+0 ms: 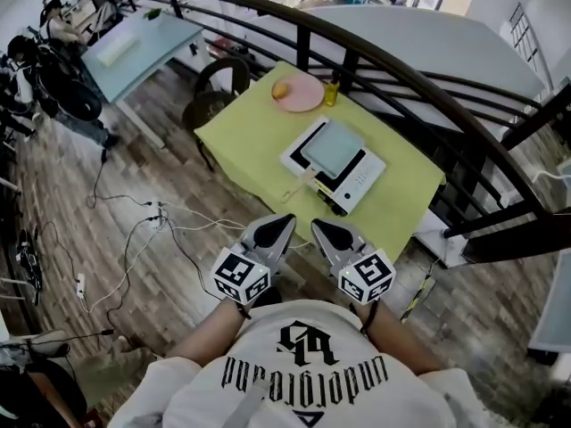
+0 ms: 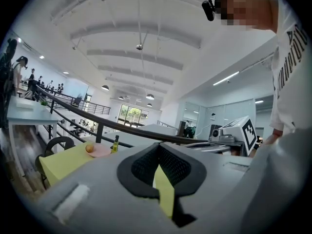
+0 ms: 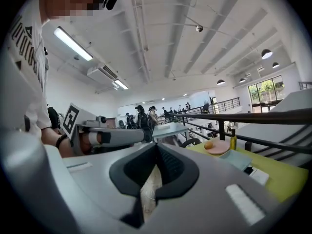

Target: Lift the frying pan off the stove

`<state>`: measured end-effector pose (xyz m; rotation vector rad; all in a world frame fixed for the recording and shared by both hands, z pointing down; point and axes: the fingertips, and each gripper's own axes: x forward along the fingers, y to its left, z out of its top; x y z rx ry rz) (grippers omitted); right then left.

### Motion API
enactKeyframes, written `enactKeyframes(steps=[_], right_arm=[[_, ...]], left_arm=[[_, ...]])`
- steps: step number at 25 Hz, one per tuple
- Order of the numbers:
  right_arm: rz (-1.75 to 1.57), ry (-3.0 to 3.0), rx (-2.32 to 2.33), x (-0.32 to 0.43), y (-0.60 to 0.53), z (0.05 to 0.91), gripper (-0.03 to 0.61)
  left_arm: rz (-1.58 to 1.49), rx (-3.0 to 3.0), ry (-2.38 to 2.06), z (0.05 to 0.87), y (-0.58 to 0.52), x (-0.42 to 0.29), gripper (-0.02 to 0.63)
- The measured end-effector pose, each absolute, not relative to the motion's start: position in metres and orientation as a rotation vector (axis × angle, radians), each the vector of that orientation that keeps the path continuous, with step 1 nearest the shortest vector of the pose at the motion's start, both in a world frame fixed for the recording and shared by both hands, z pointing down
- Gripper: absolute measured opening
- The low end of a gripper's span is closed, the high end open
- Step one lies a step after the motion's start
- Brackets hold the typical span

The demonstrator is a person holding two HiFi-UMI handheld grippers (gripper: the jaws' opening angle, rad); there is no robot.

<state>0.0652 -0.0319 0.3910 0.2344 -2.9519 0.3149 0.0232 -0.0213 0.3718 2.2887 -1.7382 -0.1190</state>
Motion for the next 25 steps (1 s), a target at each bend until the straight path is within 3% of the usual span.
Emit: enactKeyframes(steps=[14,25], right_arm=[[0.405,-2.899,0.576,-0.063,-0.067,0.396,0.002],[0.524,-2.822,0.722,-0.062,-0.092,0.431,0.002]], left_arm=[[-0.074,2.446,-1.467,0.375,-0.052,-0.117,0.006],[0.031,2.474,-1.302,0.409,-0.081,-0.127,0.006]])
